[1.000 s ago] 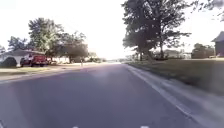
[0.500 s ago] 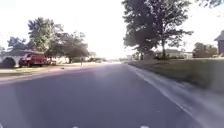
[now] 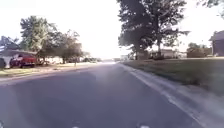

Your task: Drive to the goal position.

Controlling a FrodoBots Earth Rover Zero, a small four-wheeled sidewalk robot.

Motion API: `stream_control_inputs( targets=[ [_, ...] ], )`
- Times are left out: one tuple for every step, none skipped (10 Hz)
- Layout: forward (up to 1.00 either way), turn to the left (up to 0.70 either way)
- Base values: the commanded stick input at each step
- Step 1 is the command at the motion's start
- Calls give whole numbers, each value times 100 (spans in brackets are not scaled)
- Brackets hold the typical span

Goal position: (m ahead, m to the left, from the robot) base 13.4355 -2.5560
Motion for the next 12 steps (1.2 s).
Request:
stream_control_inputs(
  targets=[
    [100, 0],
    [100, 0],
    [100, 0],
    [100, 0],
    [100, 0],
    [100, 0],
    [100, 0],
    [100, 0],
    [100, 0],
    [100, 0],
    [100, 0],
    [100, 0]
  ],
)
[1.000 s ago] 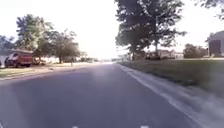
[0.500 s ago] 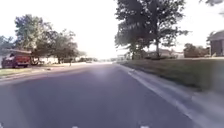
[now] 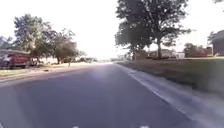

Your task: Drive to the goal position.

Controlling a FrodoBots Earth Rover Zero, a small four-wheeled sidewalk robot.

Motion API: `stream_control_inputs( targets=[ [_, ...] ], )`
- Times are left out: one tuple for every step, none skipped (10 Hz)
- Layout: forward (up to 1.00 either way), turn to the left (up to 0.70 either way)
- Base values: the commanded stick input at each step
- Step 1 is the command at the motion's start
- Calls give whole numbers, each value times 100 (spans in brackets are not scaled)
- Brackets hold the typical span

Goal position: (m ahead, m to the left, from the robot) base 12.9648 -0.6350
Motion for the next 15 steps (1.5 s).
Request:
stream_control_inputs(
  targets=[
    [100, 0],
    [100, 0],
    [100, 0],
    [100, 0],
    [100, 0],
    [100, 0],
    [100, 0],
    [100, 0],
    [100, 0],
    [100, 0],
    [100, 0],
    [100, 0],
    [100, 1],
    [100, 3],
    [100, 3]
  ],
)
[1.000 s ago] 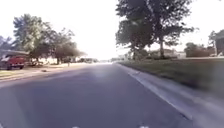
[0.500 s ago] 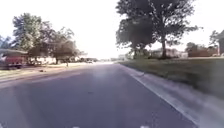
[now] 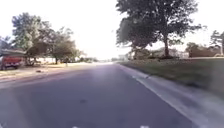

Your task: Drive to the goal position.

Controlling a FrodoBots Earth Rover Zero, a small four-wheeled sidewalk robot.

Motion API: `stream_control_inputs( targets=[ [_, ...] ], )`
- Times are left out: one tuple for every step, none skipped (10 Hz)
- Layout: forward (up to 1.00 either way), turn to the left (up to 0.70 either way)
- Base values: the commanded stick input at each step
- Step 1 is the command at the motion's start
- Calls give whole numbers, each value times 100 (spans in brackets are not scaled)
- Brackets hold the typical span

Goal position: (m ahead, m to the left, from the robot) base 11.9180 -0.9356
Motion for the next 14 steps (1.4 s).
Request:
stream_control_inputs(
  targets=[
    [100, 3],
    [100, 3],
    [100, 3],
    [100, 3],
    [100, 3],
    [100, 3],
    [100, 2],
    [100, -14],
    [100, -32],
    [100, -23],
    [100, -10],
    [100, 0],
    [100, 0],
    [100, 0]
  ],
)
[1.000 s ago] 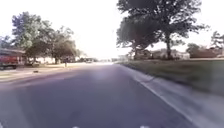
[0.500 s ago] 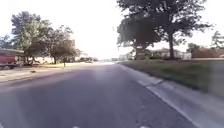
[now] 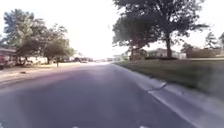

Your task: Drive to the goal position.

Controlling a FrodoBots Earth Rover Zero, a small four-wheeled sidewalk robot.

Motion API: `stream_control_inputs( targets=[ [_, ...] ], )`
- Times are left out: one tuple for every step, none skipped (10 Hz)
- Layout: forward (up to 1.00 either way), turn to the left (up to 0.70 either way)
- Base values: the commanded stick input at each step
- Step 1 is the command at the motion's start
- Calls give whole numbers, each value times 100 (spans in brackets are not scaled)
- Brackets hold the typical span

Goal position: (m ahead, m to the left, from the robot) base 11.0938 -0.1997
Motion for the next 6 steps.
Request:
stream_control_inputs(
  targets=[
    [100, 0],
    [100, 0],
    [100, 0],
    [100, 0],
    [100, 0],
    [100, 0]
  ],
)
